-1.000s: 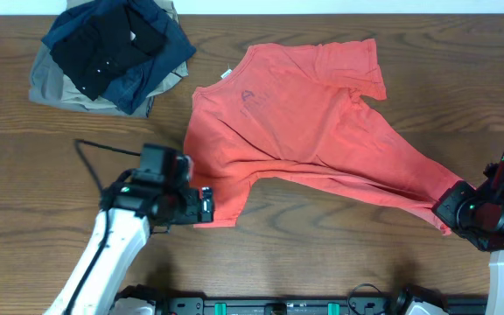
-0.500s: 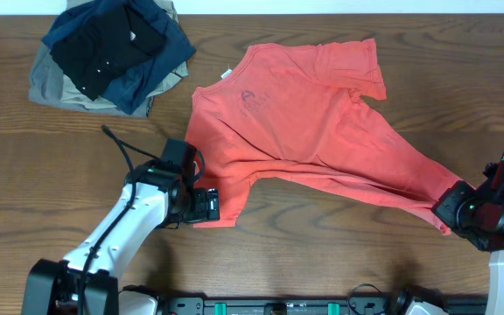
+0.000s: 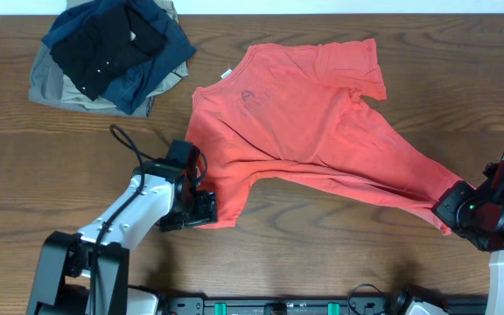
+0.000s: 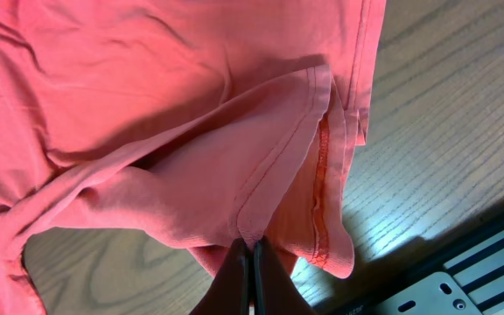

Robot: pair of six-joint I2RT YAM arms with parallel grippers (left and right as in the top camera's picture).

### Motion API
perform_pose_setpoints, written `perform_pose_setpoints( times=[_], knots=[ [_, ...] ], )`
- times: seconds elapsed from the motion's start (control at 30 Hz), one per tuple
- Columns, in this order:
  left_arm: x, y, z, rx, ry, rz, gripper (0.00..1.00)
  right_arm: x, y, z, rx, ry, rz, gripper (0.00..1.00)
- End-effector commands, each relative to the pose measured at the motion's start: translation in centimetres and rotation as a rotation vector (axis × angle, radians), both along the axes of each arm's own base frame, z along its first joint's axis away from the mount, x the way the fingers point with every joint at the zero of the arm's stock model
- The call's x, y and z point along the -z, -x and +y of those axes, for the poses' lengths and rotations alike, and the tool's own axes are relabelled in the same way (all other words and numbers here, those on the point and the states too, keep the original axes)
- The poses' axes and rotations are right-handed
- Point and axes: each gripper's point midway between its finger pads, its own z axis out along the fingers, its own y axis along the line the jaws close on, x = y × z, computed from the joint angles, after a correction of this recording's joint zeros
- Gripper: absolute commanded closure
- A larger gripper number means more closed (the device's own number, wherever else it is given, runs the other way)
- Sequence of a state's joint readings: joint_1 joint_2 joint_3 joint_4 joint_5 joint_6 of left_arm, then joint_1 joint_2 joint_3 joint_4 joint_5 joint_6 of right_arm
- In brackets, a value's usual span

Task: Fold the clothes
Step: 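Reach the left gripper to the shirt's left hem and grasp it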

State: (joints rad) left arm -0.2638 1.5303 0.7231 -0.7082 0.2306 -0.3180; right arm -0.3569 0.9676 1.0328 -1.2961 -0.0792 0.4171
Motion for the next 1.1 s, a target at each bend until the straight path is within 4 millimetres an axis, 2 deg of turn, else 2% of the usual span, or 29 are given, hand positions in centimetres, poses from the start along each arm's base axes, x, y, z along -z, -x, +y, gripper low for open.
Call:
perform_pose_setpoints(
  times=[0.0, 0.1, 0.13, 0.17, 0.37, 0.63, 0.8, 0.93, 1.0, 1.07],
  knots=[
    [-0.2, -0.5, -0.2, 0.0, 0.002, -0.007, 0.58, -0.1, 0.0, -0.2, 0.004, 0.002, -0.007, 0.99],
    [-0.2, -0.5, -0.2, 0.0, 0.002, -0.006, 0.78, -0.1, 0.0, -0.2, 0.004, 0.002, -0.008, 0.99],
    [-0.2, -0.5, -0.2, 0.0, 0.002, -0.007, 0.89, -0.1, 0.0, -0.2, 0.004, 0.002, -0.008, 0.99],
    [-0.2, -0.5, -0.2, 0.0, 0.002, -0.007, 0.94, -0.1, 0.0, -0.2, 0.004, 0.002, -0.008, 0.99],
    [-0.9, -0.5, 0.8, 0.0, -0.052, -0.015, 0.94, -0.1, 0.0, -0.3, -0.001, 0.008, -0.006, 0.98],
    [-5.9, -0.1, 5.6, -0.134, -0.311, -0.074, 0.94, -0.1, 0.2, -0.1, -0.001, 0.003, 0.001, 0.99],
    [-8.2, 0.7, 6.0, -0.152, -0.31, -0.118, 0.94, 0.1, 0.5, 1.0, -0.022, -0.049, 0.009, 0.98],
    [-9.0, 1.2, 6.1, -0.155, -0.304, -0.135, 0.94, 0.2, 0.9, 1.5, -0.038, -0.067, 0.028, 0.96],
    [-9.0, 1.3, 6.2, -0.155, -0.304, -0.135, 0.94, 0.4, 1.2, 1.7, -0.039, -0.071, 0.04, 0.88],
    [-9.0, 1.4, 6.2, -0.154, -0.305, -0.13, 0.94, 0.4, 1.4, 1.7, -0.039, -0.075, 0.05, 0.74]
  ],
)
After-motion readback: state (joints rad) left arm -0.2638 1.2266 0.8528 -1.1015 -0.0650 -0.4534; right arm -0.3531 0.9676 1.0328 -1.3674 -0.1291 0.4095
